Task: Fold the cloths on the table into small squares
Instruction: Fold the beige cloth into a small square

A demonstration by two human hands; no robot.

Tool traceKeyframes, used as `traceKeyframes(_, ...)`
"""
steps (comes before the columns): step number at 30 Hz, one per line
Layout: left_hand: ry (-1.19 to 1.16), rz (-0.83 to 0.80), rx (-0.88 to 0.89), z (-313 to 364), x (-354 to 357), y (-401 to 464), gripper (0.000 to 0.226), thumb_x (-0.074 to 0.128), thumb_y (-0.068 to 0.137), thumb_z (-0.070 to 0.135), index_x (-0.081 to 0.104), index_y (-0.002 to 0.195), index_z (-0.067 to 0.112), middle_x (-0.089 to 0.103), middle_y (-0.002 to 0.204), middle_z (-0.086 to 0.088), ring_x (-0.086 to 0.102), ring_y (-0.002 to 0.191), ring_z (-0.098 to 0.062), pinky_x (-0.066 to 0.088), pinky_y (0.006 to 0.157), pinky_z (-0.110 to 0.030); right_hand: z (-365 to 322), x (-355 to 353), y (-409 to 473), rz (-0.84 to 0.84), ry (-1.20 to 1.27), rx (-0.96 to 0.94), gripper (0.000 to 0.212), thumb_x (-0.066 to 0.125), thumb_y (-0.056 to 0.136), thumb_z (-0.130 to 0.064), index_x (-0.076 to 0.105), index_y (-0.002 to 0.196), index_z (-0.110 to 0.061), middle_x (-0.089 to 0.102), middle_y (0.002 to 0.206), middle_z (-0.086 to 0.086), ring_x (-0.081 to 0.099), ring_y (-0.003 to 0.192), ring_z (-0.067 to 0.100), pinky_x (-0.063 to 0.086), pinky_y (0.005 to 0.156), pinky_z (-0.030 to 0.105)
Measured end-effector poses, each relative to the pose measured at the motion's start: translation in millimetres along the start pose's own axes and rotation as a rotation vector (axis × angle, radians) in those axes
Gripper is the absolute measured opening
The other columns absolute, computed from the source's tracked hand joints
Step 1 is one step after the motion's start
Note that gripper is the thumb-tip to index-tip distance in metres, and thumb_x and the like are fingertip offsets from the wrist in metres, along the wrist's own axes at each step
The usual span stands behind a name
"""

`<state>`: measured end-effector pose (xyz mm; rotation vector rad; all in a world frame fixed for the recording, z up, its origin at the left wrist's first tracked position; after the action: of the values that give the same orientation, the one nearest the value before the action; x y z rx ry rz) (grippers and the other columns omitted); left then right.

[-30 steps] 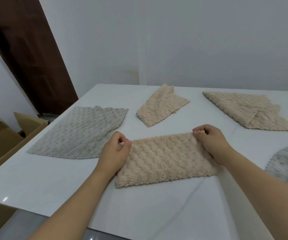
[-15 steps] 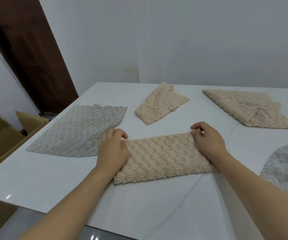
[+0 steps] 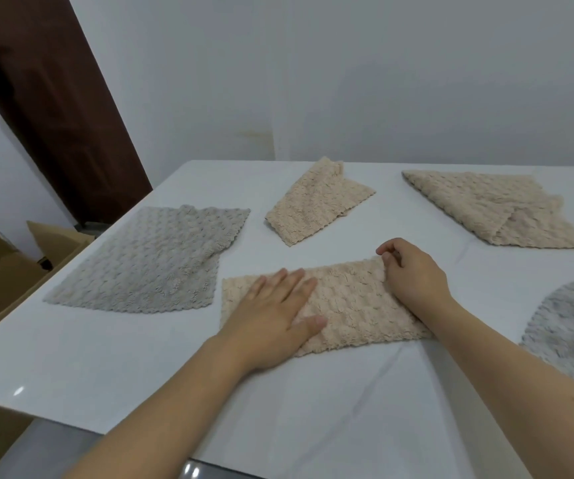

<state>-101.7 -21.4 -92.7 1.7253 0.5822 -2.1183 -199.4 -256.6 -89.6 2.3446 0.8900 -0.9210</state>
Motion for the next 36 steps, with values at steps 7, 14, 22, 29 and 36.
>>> traceKeyframes(7, 0.007, 0.072, -0.111, -10.5, 5.2, -9.0, 0.076, 0.013, 0.091, 0.074, -0.002, 0.156, 0.039, -0.009, 0.165, 0.012, -0.016, 0.150, -0.008, -0.009, 0.122, -0.039, 1.1, 2.5, 3.6, 0.001, -0.085, -0.026, 0.021, 0.040, 0.100, -0.025, 0.060, 0.103, -0.030, 0.059, 0.104, -0.013, 0.053, 0.085, 0.009, 0.035, 0.064, 0.026)
traceKeyframes(14, 0.002, 0.076, -0.122, -8.4, 4.3, -8.6, 0.076, 0.016, 0.091, 0.074, 0.000, 0.157, 0.039, -0.006, 0.166, 0.011, -0.014, 0.151, -0.010, -0.011, 0.121, -0.046, -32.0, -3.8, -18.5, 0.199, -0.311, -0.062, 0.034, 0.042, 0.097, -0.027, 0.053, 0.127, -0.014, 0.039, 0.137, 0.011, 0.053, 0.110, 0.032, 0.036, 0.095, 0.046)
traceKeyframes(22, -0.069, 0.068, -0.109, -9.8, 2.1, -10.9, 0.079, 0.021, 0.091, 0.071, -0.003, 0.157, 0.036, -0.009, 0.165, 0.010, -0.016, 0.150, -0.011, -0.014, 0.120, -0.047, -33.9, 26.6, -76.8, -0.213, -0.482, -0.018, 0.061, 0.012, 0.098, -0.051, 0.008, 0.154, -0.028, -0.001, 0.163, 0.003, -0.006, 0.149, 0.022, -0.004, 0.119, 0.048)
traceKeyframes(29, -0.128, 0.152, 0.099, -25.0, -5.5, -57.7, 0.060, 0.044, 0.083, 0.043, 0.033, 0.141, 0.029, 0.024, 0.154, 0.012, 0.021, 0.143, -0.006, 0.005, 0.123, -0.034, -27.7, 23.9, -59.9, -0.255, -0.497, -0.107, 0.060, 0.011, 0.098, -0.051, 0.006, 0.154, -0.030, -0.001, 0.163, 0.003, -0.006, 0.149, 0.020, -0.003, 0.120, 0.047)
traceKeyframes(36, 0.156, 0.221, 0.176, -32.7, -28.4, -58.9, 0.020, 0.050, 0.082, 0.016, 0.056, 0.101, 0.019, 0.060, 0.106, 0.003, 0.058, 0.095, -0.021, 0.040, 0.065, -0.032, -29.1, 21.4, -60.4, -0.155, -0.429, -0.117, 0.055, 0.026, 0.097, -0.049, 0.028, 0.149, -0.029, 0.017, 0.160, 0.005, 0.010, 0.148, 0.023, 0.008, 0.119, 0.046)
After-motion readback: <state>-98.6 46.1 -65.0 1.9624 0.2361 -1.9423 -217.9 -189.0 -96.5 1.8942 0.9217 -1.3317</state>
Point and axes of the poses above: each hand's wrist, its own y-axis towards the middle knuckle, its own x-axis out of the palm, z = x × y, the point moved 1 cm from there along y, towards the middle knuckle
